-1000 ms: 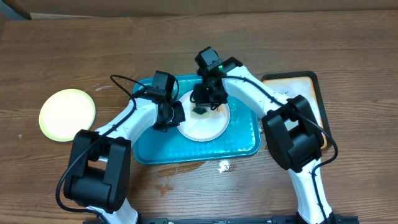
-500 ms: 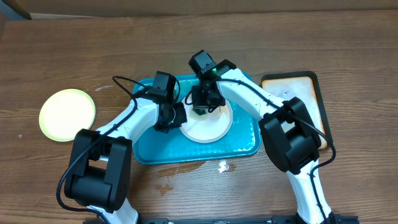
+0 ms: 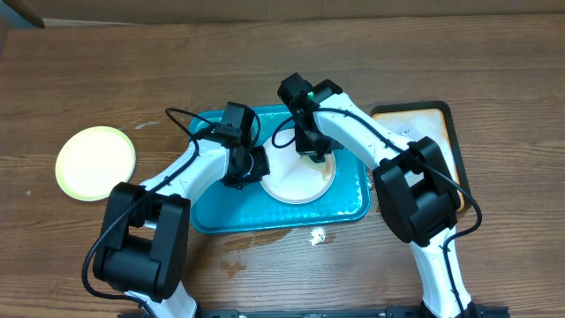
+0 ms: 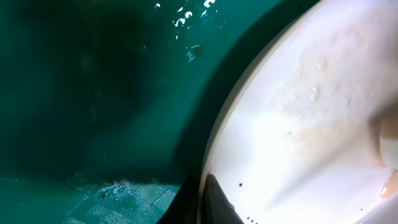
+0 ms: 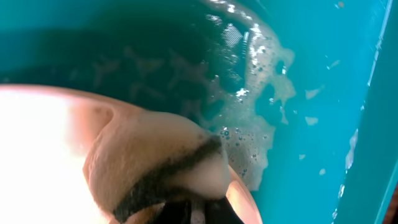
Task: Clean dirty plates on tray and stack at the side
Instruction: 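Scrub the white plate with the sponge while the left gripper holds it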
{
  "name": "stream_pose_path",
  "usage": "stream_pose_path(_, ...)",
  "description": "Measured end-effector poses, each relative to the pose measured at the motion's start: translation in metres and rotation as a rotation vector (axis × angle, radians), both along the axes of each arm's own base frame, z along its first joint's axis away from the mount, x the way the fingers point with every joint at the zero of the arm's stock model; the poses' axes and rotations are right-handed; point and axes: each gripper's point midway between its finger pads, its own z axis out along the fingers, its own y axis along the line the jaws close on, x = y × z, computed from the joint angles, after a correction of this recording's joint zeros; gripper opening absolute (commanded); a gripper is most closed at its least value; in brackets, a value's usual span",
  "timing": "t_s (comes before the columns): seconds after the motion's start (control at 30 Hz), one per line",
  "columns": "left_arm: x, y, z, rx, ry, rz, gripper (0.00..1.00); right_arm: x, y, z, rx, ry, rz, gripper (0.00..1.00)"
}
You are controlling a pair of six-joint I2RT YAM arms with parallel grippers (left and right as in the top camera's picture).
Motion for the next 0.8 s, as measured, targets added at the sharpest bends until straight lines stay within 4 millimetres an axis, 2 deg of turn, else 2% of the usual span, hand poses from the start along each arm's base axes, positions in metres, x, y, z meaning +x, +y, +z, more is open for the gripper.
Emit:
stream_pose_path(0.13, -0.002, 0.002, -0.001, 0.006, 0.013, 0.019, 0.04, -0.005, 0.010, -0.001, 0.034, 0.034, 0.130, 0.04)
stream_pose_path(0.23, -0.002, 0.004, -0.001, 0.014, 0.015, 0.025, 0.04, -0.012, 0.025, -0.001, 0.077, 0.052, 0.221, 0.04)
stream_pose_path(0.47, -0.002, 0.009, -0.002, 0.027, 0.021, 0.042, 0.04, -0.044, 0.100, 0.001, 0.317, 0.102, 0.367, 0.04)
stream_pose_path(0.63, -0.002, 0.013, -0.002, 0.031, 0.026, 0.061, 0.04, -0.047, 0.108, 0.001, 0.376, 0.125, 0.316, 0.04)
stream_pose_path(0.8, -0.001, 0.012, -0.002, 0.025, 0.025, 0.066, 0.04, -0.046, 0.095, -0.002, 0.296, 0.116, 0.220, 0.04)
